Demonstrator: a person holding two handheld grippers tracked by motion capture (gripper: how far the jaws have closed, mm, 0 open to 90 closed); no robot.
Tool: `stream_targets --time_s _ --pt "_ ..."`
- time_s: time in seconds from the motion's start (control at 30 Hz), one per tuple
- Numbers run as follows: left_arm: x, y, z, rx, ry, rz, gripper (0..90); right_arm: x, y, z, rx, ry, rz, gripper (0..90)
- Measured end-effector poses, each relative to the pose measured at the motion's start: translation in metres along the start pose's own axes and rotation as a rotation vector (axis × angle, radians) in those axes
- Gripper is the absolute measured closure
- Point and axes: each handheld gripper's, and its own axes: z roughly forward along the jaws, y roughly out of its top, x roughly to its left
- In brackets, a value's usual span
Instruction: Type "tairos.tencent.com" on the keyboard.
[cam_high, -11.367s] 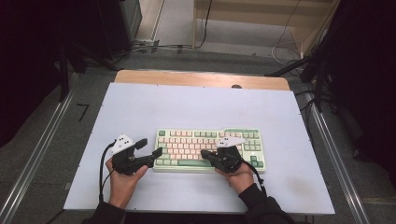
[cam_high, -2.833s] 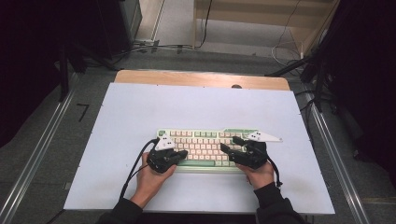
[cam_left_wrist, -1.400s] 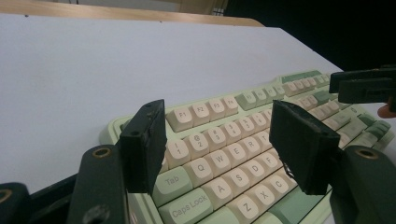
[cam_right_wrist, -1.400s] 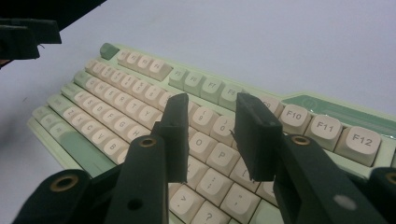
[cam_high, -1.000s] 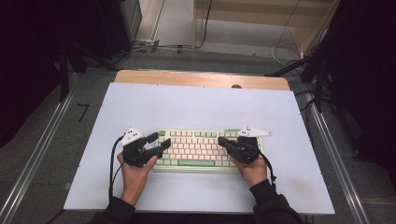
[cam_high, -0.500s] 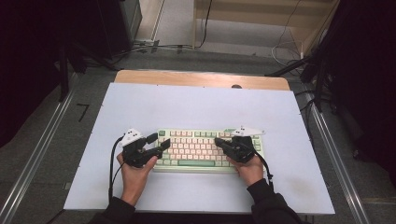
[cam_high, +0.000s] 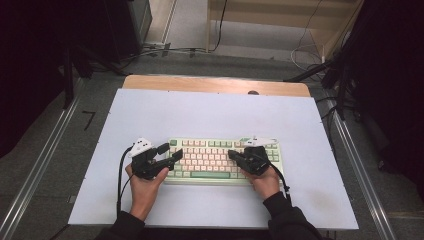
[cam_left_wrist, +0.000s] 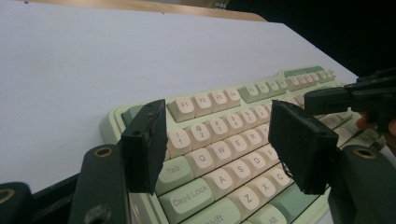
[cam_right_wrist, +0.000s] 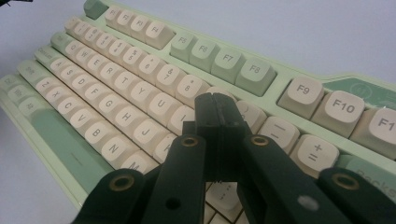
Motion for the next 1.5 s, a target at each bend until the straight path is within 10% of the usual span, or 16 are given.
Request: stream_targets --time_s 0.37,0.63,0.83,1.33,1.5 --pt "0.001 0.0 -0.001 0.001 0.0 0.001 38.2 0.003 0.003 -0.005 -0.003 0.016 0.0 87.4" --pt "0.001 0.0 -0.002 -0.004 0.004 -0.002 38.2 0.0 0.009 -0.027 -0.112 0.033 0.027 43.9" --pt "0.001 -0.001 -0.001 0.001 0.008 0.003 38.2 0.001 0.01 -0.037 -0.133 0.02 0.03 30.1" --pt "0.002 -0.001 -0.005 -0.017 0.018 0.005 38.2 0.009 0.005 -0.041 -0.107 0.05 0.003 31.6" --pt "0.001 -0.002 -0.005 -0.016 0.02 0.008 38.2 0.011 0.001 -0.037 -0.102 0.057 -0.005 47.3"
